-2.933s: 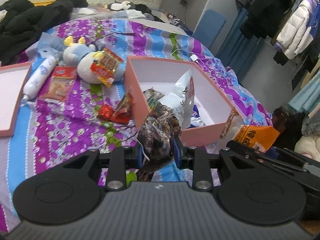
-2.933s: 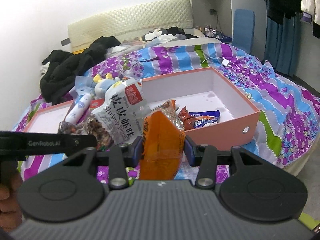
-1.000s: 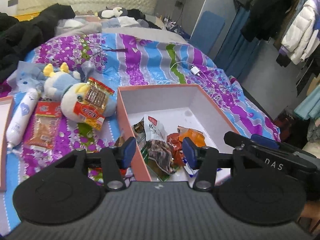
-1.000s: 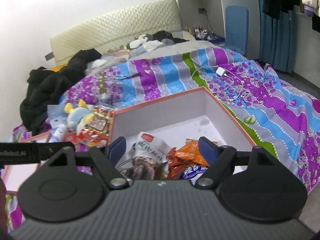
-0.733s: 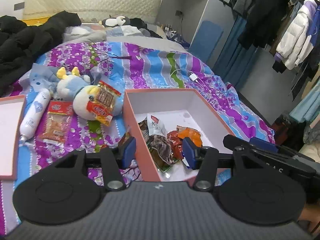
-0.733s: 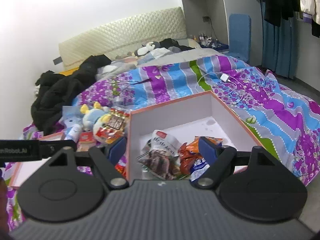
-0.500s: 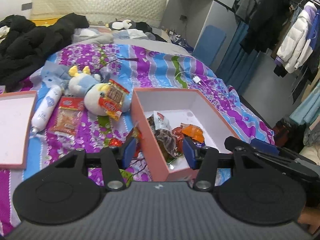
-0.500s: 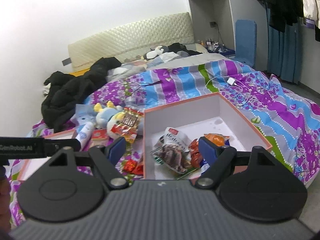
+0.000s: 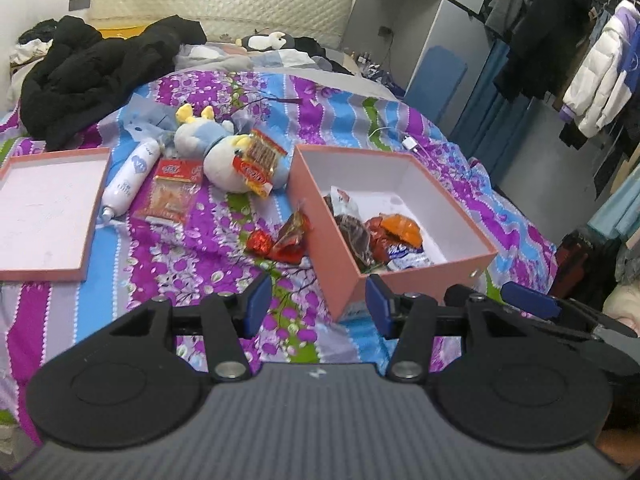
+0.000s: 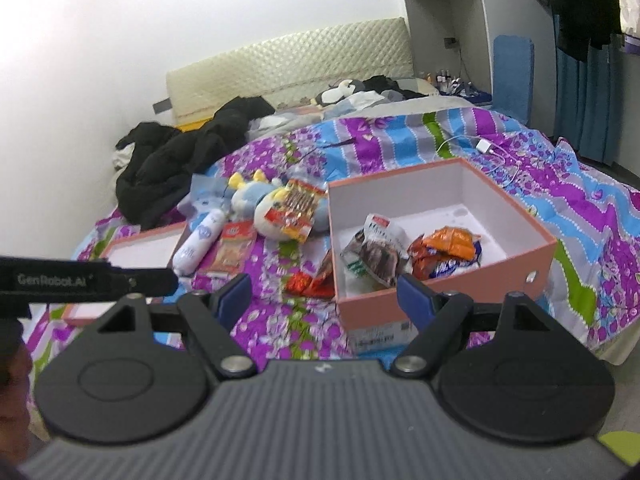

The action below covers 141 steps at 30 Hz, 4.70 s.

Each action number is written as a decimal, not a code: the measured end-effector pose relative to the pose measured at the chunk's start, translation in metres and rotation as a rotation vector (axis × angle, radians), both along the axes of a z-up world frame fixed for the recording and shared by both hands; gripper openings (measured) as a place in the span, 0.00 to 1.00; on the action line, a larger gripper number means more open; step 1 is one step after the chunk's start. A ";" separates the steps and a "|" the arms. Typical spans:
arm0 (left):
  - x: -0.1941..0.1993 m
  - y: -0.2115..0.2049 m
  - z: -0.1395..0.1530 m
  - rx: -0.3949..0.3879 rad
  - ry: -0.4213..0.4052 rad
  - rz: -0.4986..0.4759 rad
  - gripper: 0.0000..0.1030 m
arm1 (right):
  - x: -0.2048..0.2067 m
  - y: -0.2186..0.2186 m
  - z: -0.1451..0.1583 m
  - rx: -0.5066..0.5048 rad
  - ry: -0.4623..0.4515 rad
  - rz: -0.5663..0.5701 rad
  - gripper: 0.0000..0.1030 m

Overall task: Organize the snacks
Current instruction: 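Withdraw both tools from the pink box, then lower both tools to the red foil candies beside the box wall, then grasp red-white candy packet with left gripper while right grasps red foil candy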

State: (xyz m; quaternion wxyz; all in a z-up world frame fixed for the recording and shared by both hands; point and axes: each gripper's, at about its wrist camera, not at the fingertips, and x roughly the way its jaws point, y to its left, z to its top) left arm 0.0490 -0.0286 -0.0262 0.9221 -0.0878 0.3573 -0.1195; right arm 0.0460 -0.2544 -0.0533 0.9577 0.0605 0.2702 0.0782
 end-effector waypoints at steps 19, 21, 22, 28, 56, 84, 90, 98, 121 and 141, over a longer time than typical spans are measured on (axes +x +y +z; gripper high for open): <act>-0.010 0.030 -0.044 -0.019 0.087 0.063 0.56 | -0.011 0.037 -0.030 -0.045 0.040 0.083 0.79; -0.003 0.032 -0.047 -0.023 0.095 0.069 0.56 | -0.007 0.040 -0.031 -0.049 0.040 0.088 0.79; 0.002 0.034 -0.050 -0.025 0.102 0.072 0.56 | -0.004 0.042 -0.032 -0.054 0.041 0.092 0.79; 0.030 0.043 -0.063 -0.028 0.136 0.087 0.56 | 0.014 0.055 -0.040 -0.077 0.048 0.111 0.78; 0.218 0.107 -0.176 -0.143 0.248 0.106 0.64 | 0.134 0.142 -0.127 -0.295 0.012 0.097 0.73; 0.386 0.022 -0.255 -0.038 0.438 -0.378 0.57 | 0.254 0.145 -0.212 -0.287 0.058 -0.204 0.45; 0.388 0.013 -0.258 -0.037 0.438 -0.402 0.53 | 0.259 0.144 -0.213 -0.278 0.082 -0.179 0.22; 0.378 0.023 -0.253 -0.076 0.450 -0.379 0.55 | 0.252 0.140 -0.206 -0.271 0.075 -0.146 0.22; 0.352 0.100 -0.229 -0.209 0.393 -0.198 0.68 | 0.216 0.113 -0.178 -0.153 0.081 -0.149 0.03; 0.390 0.063 -0.268 -0.361 0.443 -0.154 0.59 | 0.239 0.137 -0.208 -0.221 0.138 -0.029 0.69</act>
